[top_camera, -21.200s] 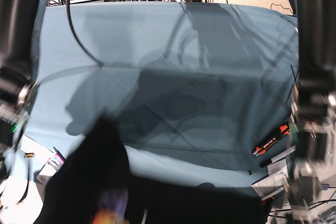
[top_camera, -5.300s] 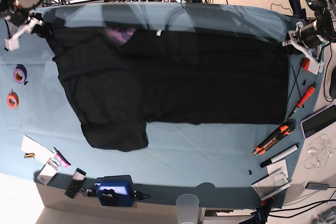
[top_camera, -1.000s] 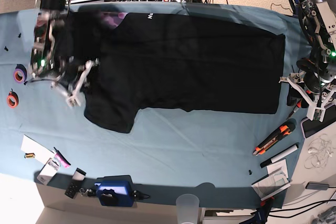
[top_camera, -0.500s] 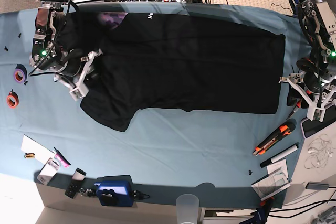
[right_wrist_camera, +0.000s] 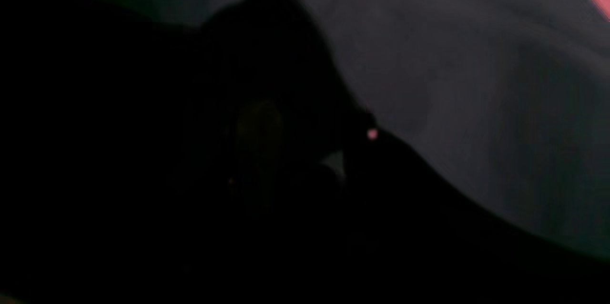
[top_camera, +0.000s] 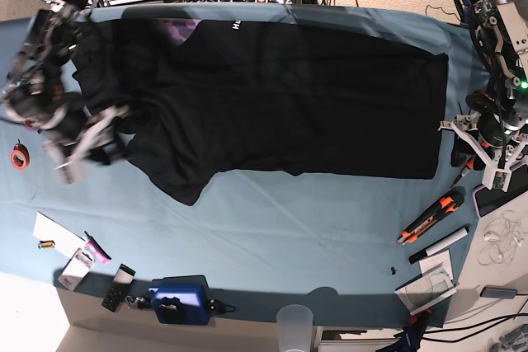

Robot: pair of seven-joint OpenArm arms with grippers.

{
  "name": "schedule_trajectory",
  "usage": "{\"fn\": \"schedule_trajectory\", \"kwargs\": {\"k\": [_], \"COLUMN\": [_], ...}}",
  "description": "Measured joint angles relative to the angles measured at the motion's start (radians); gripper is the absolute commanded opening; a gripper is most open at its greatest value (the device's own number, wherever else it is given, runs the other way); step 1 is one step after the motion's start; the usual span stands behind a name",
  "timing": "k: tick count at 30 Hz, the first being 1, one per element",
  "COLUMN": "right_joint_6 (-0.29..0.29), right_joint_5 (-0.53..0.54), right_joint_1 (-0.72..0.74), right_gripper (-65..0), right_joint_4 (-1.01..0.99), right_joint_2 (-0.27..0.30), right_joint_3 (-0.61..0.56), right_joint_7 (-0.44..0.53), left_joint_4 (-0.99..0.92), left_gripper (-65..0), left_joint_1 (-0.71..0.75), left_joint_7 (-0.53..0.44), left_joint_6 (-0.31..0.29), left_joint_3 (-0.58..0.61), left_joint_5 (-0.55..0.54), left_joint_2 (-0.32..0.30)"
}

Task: Layout the t-shirt on the table in an organized manner, then fold the t-shirt properly
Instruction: 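Grasp the shirt's sleeve corner with the right gripper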

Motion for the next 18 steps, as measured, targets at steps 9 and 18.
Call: {"fn": "schedule_trajectory", "kwargs": {"k": [9, 18], "right_joint_6": [-0.068, -0.053], "right_joint_5": [-0.107, -0.035], "right_joint_1": [0.092, 0.223], "right_gripper": [-40.9, -40.9], "right_joint_4": [-0.411, -0.672], "right_joint_2": [-0.003, -0.026], "right_joint_3": [-0.007, -0.007], "right_joint_7": [0.138, 0.126], "left_joint_4": [0.000, 0.000], "left_gripper": [-37.0, -37.0], "left_joint_1": [0.000, 0.000], "left_joint_7": [-0.020, -0.021], "left_joint_6": [0.000, 0.000], "left_joint_3": [0.000, 0.000], "left_joint_5": [0.000, 0.000], "left_joint_2": [0.000, 0.000]}}
